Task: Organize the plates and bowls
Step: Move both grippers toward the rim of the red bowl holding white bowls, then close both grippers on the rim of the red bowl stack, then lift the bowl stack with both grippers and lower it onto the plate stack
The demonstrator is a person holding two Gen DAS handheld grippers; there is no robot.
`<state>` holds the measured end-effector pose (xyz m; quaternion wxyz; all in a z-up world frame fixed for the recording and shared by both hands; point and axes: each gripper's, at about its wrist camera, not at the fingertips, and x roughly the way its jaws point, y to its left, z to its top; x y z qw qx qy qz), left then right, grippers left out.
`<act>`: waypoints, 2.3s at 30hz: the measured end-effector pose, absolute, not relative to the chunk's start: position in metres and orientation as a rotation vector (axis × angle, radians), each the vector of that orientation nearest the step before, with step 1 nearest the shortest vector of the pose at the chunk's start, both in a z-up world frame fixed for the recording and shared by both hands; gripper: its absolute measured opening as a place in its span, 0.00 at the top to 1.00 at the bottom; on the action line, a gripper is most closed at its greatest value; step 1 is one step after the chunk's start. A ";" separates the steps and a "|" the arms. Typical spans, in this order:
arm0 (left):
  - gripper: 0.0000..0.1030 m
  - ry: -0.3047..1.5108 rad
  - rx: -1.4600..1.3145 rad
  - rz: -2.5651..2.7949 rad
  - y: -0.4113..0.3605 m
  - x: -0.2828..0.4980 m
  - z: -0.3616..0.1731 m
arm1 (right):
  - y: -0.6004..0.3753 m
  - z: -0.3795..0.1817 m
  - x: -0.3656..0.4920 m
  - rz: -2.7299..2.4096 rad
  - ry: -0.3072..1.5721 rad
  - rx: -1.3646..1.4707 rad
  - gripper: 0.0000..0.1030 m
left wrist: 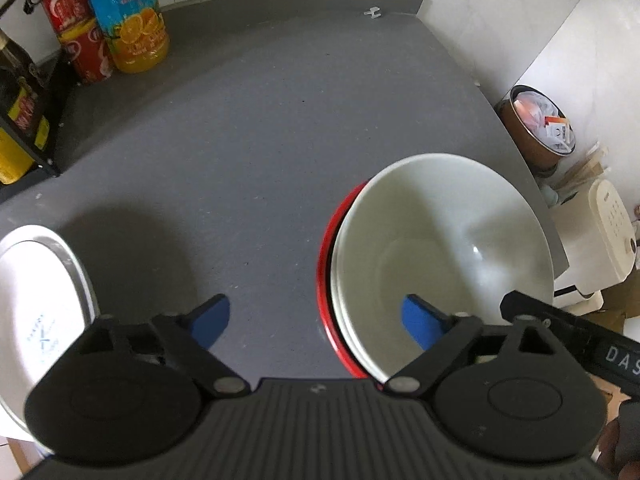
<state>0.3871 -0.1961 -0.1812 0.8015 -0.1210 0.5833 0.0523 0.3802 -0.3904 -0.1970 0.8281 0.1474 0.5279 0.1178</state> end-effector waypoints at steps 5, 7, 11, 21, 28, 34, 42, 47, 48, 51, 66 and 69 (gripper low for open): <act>0.46 1.301 -0.307 0.090 -0.196 0.399 -0.198 | -0.393 -0.207 0.388 0.241 1.144 0.343 0.42; 0.58 1.312 -0.333 0.091 -0.193 0.402 -0.203 | -0.393 -0.212 0.392 0.243 1.160 0.350 0.45; 0.73 1.329 -0.371 0.091 -0.190 0.404 -0.210 | -0.390 -0.221 0.396 0.246 1.191 0.362 0.49; 0.81 1.319 -0.369 0.090 -0.193 0.404 -0.204 | -0.386 -0.224 0.391 0.210 1.201 0.298 0.74; 0.81 1.296 -0.373 0.100 -0.188 0.396 -0.196 | -0.384 -0.216 0.383 0.245 1.167 0.284 0.74; 0.81 1.245 -0.377 0.123 -0.181 0.382 -0.182 | -0.374 -0.202 0.378 0.284 1.128 0.272 0.74; 0.81 1.198 -0.438 0.155 -0.158 0.355 -0.164 | -0.353 -0.179 0.362 0.336 1.073 0.234 0.74; 0.81 1.155 -0.450 0.180 -0.146 0.336 -0.147 | -0.339 -0.164 0.349 0.384 1.044 0.212 0.74; 0.81 1.148 -0.452 0.182 -0.143 0.332 -0.144 | -0.337 -0.161 0.347 0.389 1.037 0.219 0.74; 0.81 1.125 -0.461 0.200 -0.134 0.318 -0.134 | -0.329 -0.152 0.338 0.413 1.014 0.212 0.74; 0.80 1.045 -0.525 0.292 -0.075 0.257 -0.104 | -0.271 -0.123 0.304 0.541 0.993 0.147 0.74; 0.80 1.034 -0.553 0.306 -0.061 0.247 -0.103 | -0.257 -0.120 0.300 0.558 0.997 0.131 0.74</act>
